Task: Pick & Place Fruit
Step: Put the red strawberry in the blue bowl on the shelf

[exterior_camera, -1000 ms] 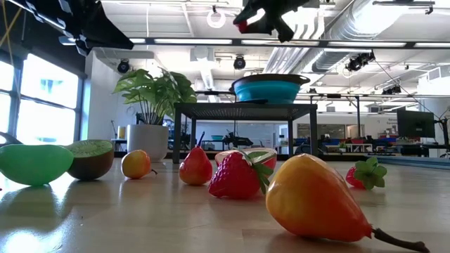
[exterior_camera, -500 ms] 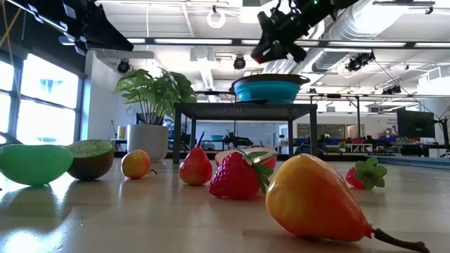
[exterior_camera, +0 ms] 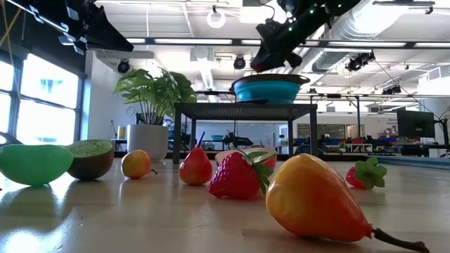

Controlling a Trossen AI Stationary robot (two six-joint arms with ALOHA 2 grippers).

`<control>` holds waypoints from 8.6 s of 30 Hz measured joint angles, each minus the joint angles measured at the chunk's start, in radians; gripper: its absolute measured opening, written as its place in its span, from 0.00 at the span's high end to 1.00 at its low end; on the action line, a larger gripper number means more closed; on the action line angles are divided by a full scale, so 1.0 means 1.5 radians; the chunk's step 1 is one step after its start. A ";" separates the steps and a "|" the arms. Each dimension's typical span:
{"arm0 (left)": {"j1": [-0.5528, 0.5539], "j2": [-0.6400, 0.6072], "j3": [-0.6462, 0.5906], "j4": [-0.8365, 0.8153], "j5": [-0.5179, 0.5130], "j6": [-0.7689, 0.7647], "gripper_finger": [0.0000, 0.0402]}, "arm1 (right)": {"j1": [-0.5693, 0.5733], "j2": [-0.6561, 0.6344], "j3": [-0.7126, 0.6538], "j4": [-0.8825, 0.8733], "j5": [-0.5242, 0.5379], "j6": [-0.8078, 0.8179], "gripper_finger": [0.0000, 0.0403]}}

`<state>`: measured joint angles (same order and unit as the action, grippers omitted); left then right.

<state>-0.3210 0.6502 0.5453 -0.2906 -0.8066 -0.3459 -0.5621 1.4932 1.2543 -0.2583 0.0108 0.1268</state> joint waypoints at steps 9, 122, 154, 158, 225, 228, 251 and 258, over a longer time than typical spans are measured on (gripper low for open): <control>0.000 0.000 0.000 0.002 0.000 -0.002 1.00 | -0.002 0.075 0.076 -0.075 0.024 -0.064 0.66; 0.000 0.000 0.000 0.096 0.046 -0.076 1.00 | 0.704 -0.067 0.100 -0.222 0.308 0.427 0.67; 0.000 -0.191 0.000 -0.026 0.207 0.003 1.00 | 0.680 -0.062 0.099 -0.330 0.230 0.413 0.67; 0.000 -0.191 0.000 -0.039 0.207 0.003 1.00 | 0.680 -0.062 0.099 -0.330 0.202 0.340 0.67; 0.000 -0.191 0.000 -0.059 0.193 0.001 1.00 | 0.700 0.236 0.099 -0.358 0.047 -0.093 0.43; 0.000 -0.191 0.000 -0.067 0.195 0.000 1.00 | 0.702 0.249 0.099 -0.375 0.044 -0.112 0.43; 0.000 -0.190 0.000 -0.088 0.194 0.000 1.00 | 0.710 0.313 0.100 -0.357 0.026 -0.210 0.43; 0.000 -0.190 0.000 -0.088 0.194 0.000 1.00 | 0.710 0.320 0.098 -0.362 0.022 -0.212 0.43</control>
<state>-0.3214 0.3645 0.5453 -0.4221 -0.5162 -0.3454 0.5022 1.9728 1.4007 -0.8020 0.0438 -0.1917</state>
